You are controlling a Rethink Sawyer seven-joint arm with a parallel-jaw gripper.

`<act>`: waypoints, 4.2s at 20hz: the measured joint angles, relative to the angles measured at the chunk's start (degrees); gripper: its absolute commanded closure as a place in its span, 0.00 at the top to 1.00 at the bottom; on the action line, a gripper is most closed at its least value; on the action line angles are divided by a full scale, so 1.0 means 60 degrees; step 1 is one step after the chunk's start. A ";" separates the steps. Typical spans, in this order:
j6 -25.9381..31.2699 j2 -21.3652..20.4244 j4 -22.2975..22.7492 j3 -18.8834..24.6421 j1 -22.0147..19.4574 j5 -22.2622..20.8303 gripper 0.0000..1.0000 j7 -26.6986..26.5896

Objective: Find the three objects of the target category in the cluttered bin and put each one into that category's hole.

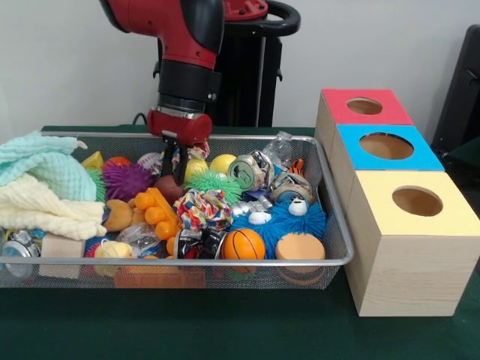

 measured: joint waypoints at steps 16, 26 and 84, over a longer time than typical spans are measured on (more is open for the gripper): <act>0.4986 -0.2078 -0.0131 0.0977 0.0019 0.2275 0.00 0.0000; 0.4988 -0.2501 -0.0182 0.2094 -0.1807 0.2036 0.00 0.0000; 0.1331 -0.0437 -0.0679 0.2205 -0.1594 0.1194 1.00 0.0000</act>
